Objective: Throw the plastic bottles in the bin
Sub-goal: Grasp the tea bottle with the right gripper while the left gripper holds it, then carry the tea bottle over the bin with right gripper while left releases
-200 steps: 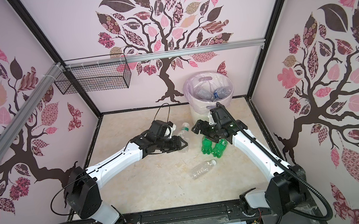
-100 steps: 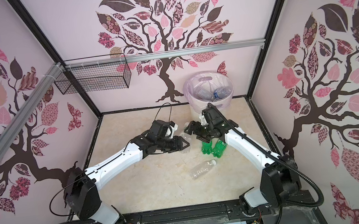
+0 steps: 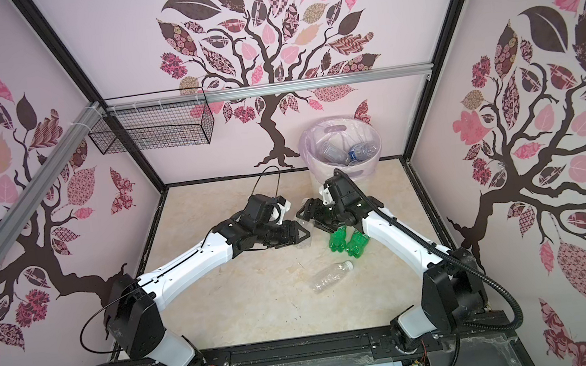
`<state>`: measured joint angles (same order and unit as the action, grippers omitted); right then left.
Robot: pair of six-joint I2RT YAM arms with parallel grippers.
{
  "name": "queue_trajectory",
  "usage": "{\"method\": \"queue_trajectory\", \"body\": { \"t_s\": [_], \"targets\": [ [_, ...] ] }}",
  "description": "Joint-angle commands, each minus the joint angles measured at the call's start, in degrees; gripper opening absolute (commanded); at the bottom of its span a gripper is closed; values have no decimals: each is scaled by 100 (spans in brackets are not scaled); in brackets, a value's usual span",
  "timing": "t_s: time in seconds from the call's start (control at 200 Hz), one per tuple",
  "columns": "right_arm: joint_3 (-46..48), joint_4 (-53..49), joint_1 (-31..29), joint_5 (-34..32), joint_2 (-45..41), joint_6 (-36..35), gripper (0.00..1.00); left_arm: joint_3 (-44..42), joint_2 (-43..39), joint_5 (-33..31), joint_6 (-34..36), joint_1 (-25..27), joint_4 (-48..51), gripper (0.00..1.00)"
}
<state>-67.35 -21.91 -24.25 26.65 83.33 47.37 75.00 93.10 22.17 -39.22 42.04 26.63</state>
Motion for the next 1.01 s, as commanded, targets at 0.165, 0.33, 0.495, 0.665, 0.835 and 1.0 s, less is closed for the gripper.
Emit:
{"method": "queue_trajectory", "body": {
  "t_s": [0.165,0.33,0.495,0.665,0.835,1.0],
  "targets": [
    [-171,97,-36,50,50,62,51,228,-108,7,46,23,-9,62],
    [-187,91,-36,24,24,61,48,252,-125,-20,45,23,24,66],
    [-397,-138,-36,-158,20,-175,47,286,-212,-241,58,23,273,74],
    [-852,-488,-32,-437,125,-553,46,292,-418,-465,125,23,486,81],
    [-1431,-824,-18,-714,289,-937,46,505,-638,-636,125,23,809,85],
    [-2174,-1180,70,-1090,478,-1305,46,997,-782,-829,171,23,1135,97]
  ]
}}
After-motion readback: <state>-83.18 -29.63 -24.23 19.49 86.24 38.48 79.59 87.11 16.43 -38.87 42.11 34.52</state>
